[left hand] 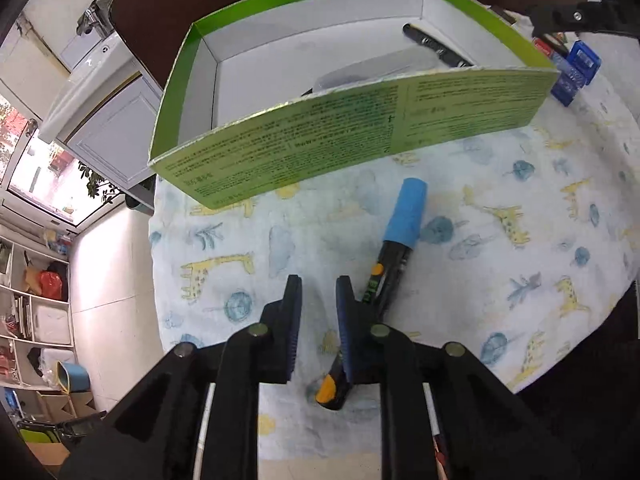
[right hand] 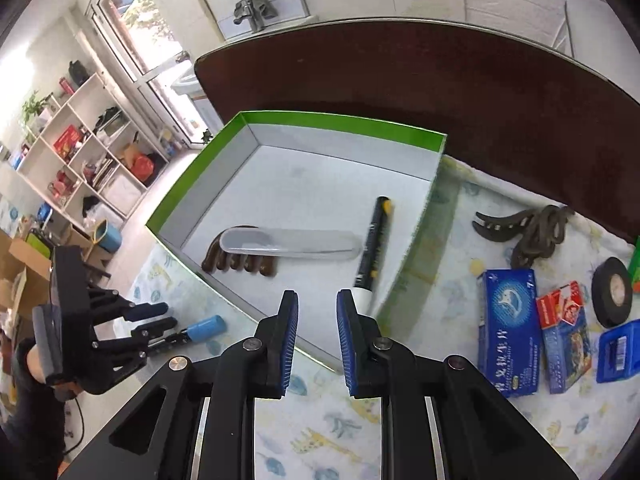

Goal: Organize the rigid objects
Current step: 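Carry the yellow-capped marker into the green box and open the right tool, then carry the blue-capped marker into the green box and open the left tool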

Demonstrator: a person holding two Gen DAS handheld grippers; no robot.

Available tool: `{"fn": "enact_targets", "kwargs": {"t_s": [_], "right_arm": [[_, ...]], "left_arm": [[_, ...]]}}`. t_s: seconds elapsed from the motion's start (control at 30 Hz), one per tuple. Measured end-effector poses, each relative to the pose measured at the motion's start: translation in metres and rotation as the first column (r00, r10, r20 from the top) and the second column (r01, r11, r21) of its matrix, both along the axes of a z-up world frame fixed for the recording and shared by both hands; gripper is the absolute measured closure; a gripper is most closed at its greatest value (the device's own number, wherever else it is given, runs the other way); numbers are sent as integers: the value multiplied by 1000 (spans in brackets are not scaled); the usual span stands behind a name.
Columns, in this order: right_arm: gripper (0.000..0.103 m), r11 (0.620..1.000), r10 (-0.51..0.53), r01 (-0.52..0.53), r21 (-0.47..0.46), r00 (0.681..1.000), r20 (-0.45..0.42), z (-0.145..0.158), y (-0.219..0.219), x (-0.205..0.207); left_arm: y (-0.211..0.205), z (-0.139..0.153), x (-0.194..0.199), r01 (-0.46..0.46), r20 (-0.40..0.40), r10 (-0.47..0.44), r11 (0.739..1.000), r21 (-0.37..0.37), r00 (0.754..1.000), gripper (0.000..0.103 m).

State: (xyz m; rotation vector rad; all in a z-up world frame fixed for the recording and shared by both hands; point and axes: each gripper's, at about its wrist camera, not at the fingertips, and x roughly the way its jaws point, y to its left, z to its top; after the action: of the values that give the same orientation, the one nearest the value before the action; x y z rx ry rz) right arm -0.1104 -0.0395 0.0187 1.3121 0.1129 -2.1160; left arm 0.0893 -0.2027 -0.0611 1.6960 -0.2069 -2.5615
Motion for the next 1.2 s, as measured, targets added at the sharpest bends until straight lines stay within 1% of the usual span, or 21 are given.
{"fn": "enact_targets", "kwargs": {"t_s": [0.03, 0.07, 0.13, 0.17, 0.23, 0.3, 0.33, 0.37, 0.4, 0.5, 0.57, 0.67, 0.77, 0.83, 0.9, 0.93, 1.0, 1.03, 1.07, 1.1, 1.2], "right_arm": [[83, 1000, -11, 11, -6, 1000, -2, 2, 7, 0], [83, 1000, -17, 17, -13, 1000, 2, 3, 14, 0], [83, 999, -22, 23, -23, 1000, 12, 4, 25, 3], [83, 999, -23, 23, -25, 1000, 14, 4, 30, 5], [83, 999, -21, 21, -35, 1000, 19, 3, 36, 9], [83, 999, -22, 23, -49, 999, 27, 2, 43, 13], [83, 998, -28, 30, -54, 999, 29, 1, 47, 15], [83, 998, -35, 37, -58, 999, 29, 1, 51, 16], [83, 997, -46, 47, -61, 999, 27, 0, 57, 17], [83, 993, -108, 109, -45, 994, 26, -5, 80, 15], [83, 987, -160, 160, 11, 987, 33, -16, 96, 9], [83, 977, -197, 193, 95, 979, 42, -36, 110, 2], [83, 968, -223, 216, 126, 974, 37, -50, 120, 1], [81, 966, -238, 231, 115, 970, 48, -55, 124, 2], [74, 967, -243, 237, 98, 969, 51, -56, 125, 4], [71, 966, -247, 242, 90, 968, 48, -55, 125, 6], [70, 964, -263, 259, 62, 964, 49, -54, 128, 10], [70, 962, -271, 269, 37, 961, 62, -54, 130, 11], [70, 959, -282, 282, 15, 956, 79, -54, 132, 12], [70, 954, -298, 300, -2, 949, 97, -55, 136, 13], [70, 937, -332, 345, -61, 931, 153, -61, 146, 16]], "left_arm": [[1, 6, 4, 18, -18, -18, 1000, 2, 1000, 58], [4, 11, 8, 39, -39, -39, 999, -1, 998, 26], [12, 16, 13, 74, -85, -77, 996, -43, 993, 6], [16, 13, 14, 96, -81, -101, 994, -60, 992, 7], [19, 0, 10, 105, -24, -107, 990, -90, 994, 9], [15, -14, 1, 88, 44, -84, 993, -75, 995, 41], [15, -7, 1, 73, 37, -73, 997, -1, 997, 63], [10, -5, -1, 52, 46, -54, 998, 42, 997, 85], [6, -6, -2, 26, 66, -28, 999, 29, 997, 89], [5, 0, 0, -4, 59, 2, 1000, 22, 998, 89], [7, 19, 4, -11, 30, 9, 997, 74, 1000, 89], [14, 74, 12, 11, -86, -1, 993, 120, 996, 89], [15, 131, 5, 11, -207, 8, 996, 88, 978, 89], [8, 150, -23, -21, -234, 37, 997, 71, 971, 89], [-6, 150, -62, -75, -218, 86, 995, 58, 972, 88], [-10, 144, -80, -111, -209, 114, 993, 25, 971, 85], [-18, 122, -113, -187, -182, 178, 982, -30, 967, 85], [-21, 109, -124, -211, -151, 203, 977, -41, 967, 77], [-25, 99, -132, -243, -126, 237, 969, -35, 963, 72], [-26, 94, -136, -265, -108, 261, 964, -18, 959, 72], [2, 99, -138, -223, -135, 231, 972, 70, 964, 68]]}}
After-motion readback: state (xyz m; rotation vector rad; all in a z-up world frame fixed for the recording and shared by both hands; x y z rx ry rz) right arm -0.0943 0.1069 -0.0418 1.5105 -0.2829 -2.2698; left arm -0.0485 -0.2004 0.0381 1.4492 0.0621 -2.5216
